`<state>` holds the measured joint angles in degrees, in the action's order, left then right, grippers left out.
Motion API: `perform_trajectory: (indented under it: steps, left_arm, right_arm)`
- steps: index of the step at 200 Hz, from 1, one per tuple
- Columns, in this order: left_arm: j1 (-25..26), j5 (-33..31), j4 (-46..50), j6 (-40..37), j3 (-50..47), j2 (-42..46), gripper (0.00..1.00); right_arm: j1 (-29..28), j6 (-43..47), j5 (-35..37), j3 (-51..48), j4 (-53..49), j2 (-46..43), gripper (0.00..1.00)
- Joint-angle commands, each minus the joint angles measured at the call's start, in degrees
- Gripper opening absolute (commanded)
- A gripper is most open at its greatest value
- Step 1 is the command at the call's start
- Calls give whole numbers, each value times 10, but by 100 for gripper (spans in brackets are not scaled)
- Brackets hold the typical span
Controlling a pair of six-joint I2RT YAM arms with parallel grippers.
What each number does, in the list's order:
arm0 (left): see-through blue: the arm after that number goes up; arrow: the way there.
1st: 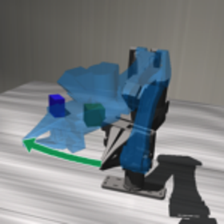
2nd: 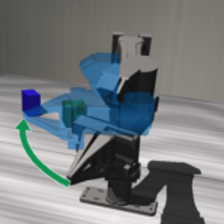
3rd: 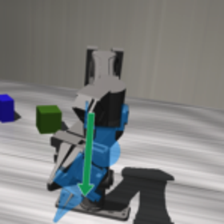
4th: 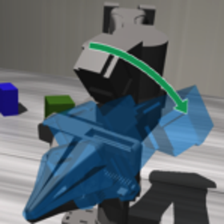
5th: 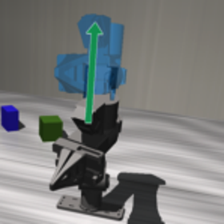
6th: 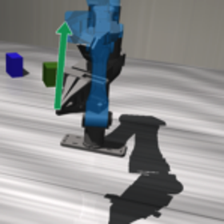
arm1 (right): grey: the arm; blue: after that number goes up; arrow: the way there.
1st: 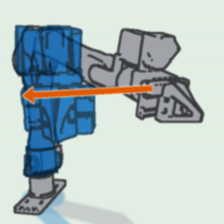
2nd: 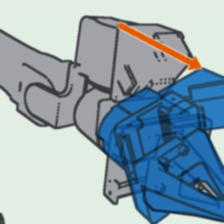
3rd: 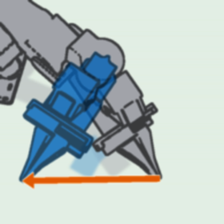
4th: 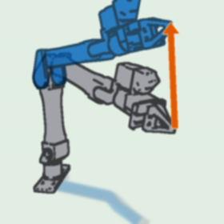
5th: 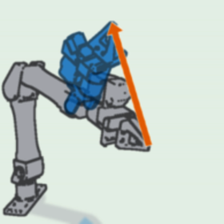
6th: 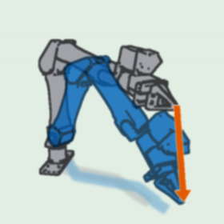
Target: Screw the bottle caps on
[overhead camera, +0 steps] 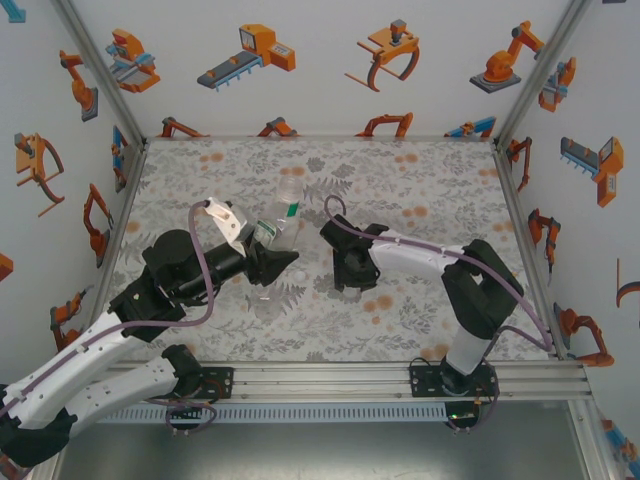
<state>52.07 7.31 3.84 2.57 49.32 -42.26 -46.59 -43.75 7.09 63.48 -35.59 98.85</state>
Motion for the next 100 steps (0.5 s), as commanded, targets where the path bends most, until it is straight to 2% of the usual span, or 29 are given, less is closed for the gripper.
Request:
perform_trajectory:
  steps: [1, 100]
  left_arm:
    - [0, 3, -25, 6, -5, 2, 25]
    - [0, 3, -29, 9, -5, -1, 25]
  right_arm:
    - [2, -7, 7, 17, -13, -22, 49]
    - [1, -13, -12, 7, 8, -6, 47]
